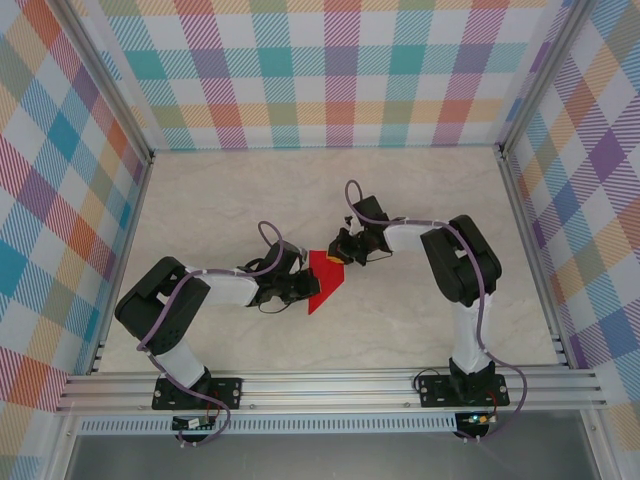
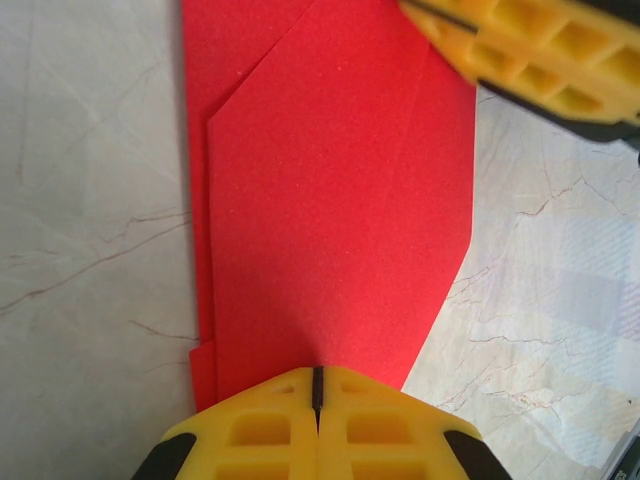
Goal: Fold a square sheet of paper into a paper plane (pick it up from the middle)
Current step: Fourth fold the wing at the center of the table.
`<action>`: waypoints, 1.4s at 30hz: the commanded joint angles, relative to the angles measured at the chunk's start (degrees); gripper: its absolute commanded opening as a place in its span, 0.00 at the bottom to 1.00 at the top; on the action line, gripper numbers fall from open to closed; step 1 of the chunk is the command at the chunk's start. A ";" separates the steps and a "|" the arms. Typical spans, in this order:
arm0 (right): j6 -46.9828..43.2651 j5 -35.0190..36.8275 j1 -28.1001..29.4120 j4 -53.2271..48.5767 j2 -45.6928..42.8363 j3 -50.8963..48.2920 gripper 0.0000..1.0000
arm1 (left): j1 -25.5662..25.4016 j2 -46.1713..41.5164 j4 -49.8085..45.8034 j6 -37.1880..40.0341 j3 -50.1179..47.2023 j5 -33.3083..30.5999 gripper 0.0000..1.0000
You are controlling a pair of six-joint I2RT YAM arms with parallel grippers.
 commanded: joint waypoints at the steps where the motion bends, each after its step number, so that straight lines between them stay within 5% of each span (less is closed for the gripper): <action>1: -2.05 3.10 -0.80 0.30 1.61 2.26 0.05 | 0.23 3.32 -11.09 1.64 -4.05 -4.66 0.02; 17: 0.63 4.54 -5.24 6.02 4.65 1.40 0.05 | 0.20 2.99 -10.92 1.86 -5.06 -4.64 0.01; 30: -1.15 1.74 -5.36 7.24 -3.65 -1.44 0.06 | 0.23 2.71 -10.67 1.88 -4.94 -4.48 0.02; 42: 1.59 -0.08 3.25 8.02 -8.94 -8.69 0.07 | 0.28 1.70 -10.56 1.74 -4.15 -4.19 0.02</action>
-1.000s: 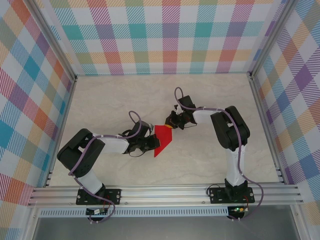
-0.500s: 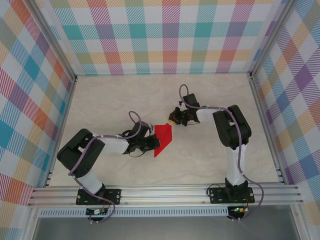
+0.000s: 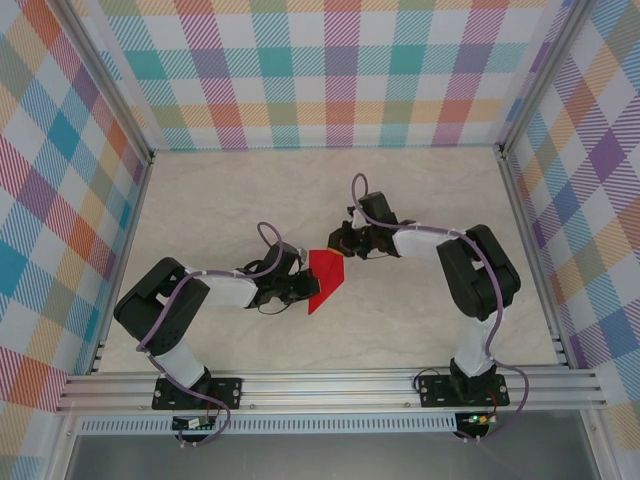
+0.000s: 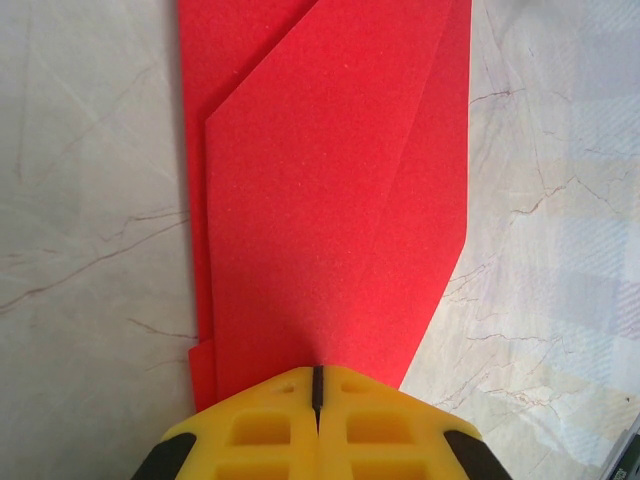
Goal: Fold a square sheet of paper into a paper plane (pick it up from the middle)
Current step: Fourth fold the wing at the center of the table.
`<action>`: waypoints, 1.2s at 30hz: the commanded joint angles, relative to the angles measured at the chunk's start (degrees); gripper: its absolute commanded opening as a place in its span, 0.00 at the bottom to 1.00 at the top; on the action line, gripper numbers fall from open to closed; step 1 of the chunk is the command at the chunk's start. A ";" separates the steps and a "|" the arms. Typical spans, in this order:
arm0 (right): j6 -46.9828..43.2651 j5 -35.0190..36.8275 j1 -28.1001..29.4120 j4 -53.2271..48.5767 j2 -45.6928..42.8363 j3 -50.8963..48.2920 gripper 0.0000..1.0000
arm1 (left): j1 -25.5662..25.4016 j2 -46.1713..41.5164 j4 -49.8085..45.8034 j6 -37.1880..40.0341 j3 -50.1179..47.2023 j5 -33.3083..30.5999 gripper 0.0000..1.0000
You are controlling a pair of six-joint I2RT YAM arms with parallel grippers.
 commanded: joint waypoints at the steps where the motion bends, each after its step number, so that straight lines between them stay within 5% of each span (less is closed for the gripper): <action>1: 1.50 -0.18 2.24 0.58 0.25 -2.20 0.07 | 0.24 2.02 -12.49 1.52 -3.05 -4.12 0.02; 17: 1.75 4.57 5.40 -2.38 4.58 -4.87 0.06 | 0.23 1.65 -11.92 1.43 -3.24 -3.57 0.03; 36: 1.38 4.87 5.39 -4.90 5.64 -4.70 0.05 | 4.54 -4.69 -8.72 -3.80 4.80 13.31 0.15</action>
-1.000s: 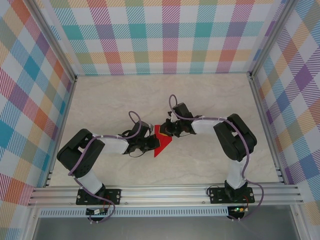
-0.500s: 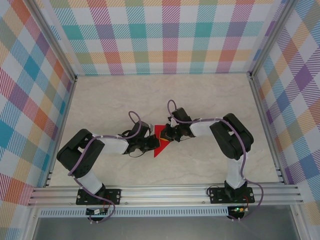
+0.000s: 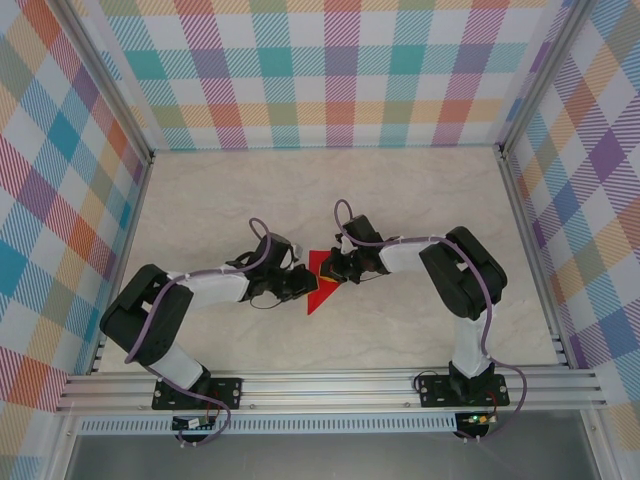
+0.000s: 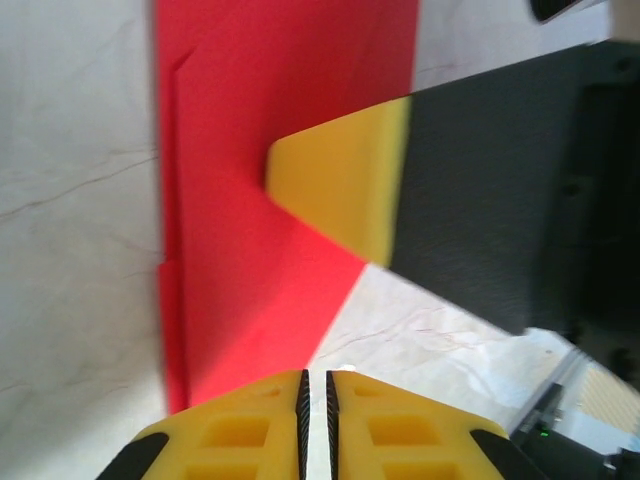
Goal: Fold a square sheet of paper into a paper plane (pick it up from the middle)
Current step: Fourth fold the wing at the center of the table.
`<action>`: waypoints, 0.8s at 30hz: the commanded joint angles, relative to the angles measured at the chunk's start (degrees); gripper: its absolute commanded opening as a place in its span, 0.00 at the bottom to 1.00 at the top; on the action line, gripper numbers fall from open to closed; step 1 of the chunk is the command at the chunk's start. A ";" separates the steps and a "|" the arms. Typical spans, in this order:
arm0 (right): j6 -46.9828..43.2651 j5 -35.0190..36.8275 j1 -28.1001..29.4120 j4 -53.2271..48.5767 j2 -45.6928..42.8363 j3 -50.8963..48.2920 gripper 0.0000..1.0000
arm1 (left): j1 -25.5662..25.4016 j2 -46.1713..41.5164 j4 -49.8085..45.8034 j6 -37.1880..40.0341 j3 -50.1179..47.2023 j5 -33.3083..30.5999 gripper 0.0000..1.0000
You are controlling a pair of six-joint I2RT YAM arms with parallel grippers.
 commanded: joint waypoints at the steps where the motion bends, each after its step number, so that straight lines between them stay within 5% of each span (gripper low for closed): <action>1: -0.14 3.50 0.03 -4.77 2.75 -0.44 0.05 | 1.06 1.19 1.00 -2.58 1.89 4.78 0.15; 11: -0.17 3.80 0.10 -4.89 3.10 -0.43 0.05 | 1.24 8.30 5.98 -5.57 -0.59 7.20 0.13; 24: -0.35 4.42 0.03 -5.93 2.93 -0.43 0.05 | 1.24 6.35 0.90 -1.18 -7.94 8.55 0.15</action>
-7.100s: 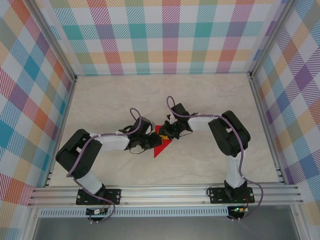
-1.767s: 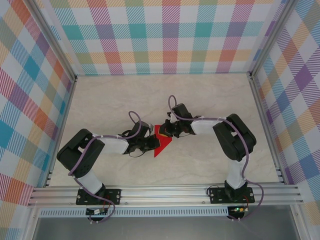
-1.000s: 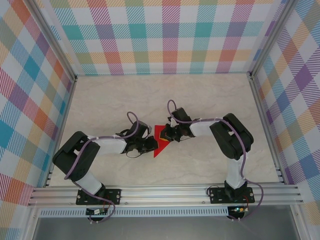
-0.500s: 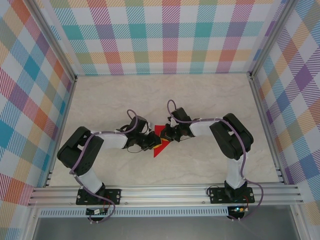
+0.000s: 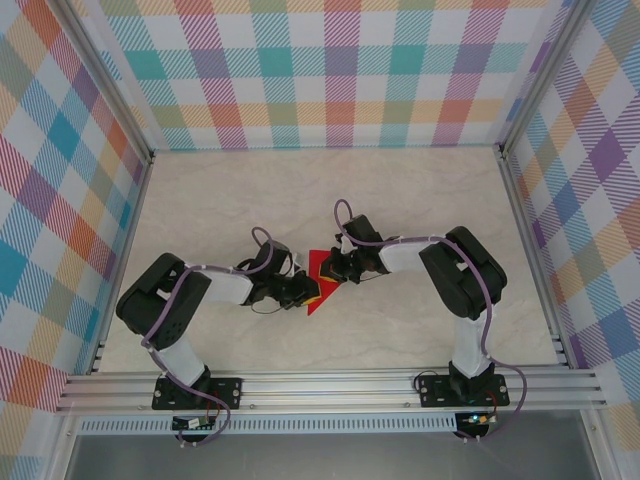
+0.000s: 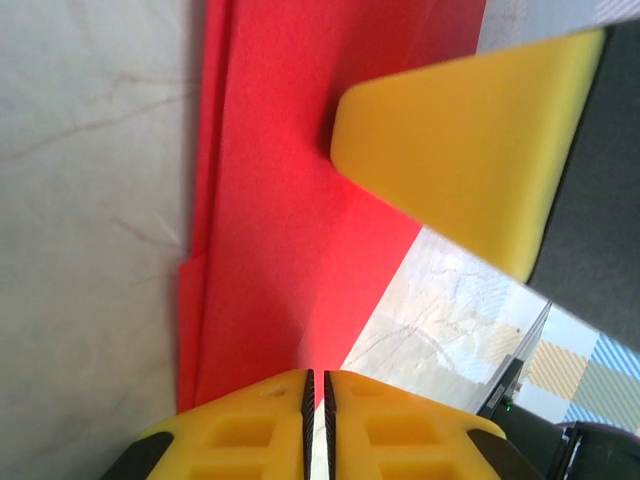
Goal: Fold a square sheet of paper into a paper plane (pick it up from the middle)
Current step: Fourth fold the wing at the center of the table.
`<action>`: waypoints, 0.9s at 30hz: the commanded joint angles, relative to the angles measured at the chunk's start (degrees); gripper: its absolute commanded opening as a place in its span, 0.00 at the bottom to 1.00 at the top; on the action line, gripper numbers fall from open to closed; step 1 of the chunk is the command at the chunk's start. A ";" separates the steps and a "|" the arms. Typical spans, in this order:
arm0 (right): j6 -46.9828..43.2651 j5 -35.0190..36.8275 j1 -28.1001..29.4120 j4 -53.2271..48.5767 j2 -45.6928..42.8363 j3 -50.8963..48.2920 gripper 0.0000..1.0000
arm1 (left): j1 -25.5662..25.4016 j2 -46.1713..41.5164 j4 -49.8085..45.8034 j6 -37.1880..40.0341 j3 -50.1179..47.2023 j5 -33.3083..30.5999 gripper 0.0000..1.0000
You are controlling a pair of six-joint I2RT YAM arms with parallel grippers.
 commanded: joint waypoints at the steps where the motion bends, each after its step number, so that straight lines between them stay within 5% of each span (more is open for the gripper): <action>1: -0.36 4.46 0.05 -5.60 2.88 -0.67 0.05 | 0.41 -0.47 -10.24 2.76 -3.57 1.36 0.15; 27: -0.15 4.56 0.00 -6.51 3.44 0.25 0.05 | 0.14 -11.07 -25.79 13.44 -3.76 3.18 0.21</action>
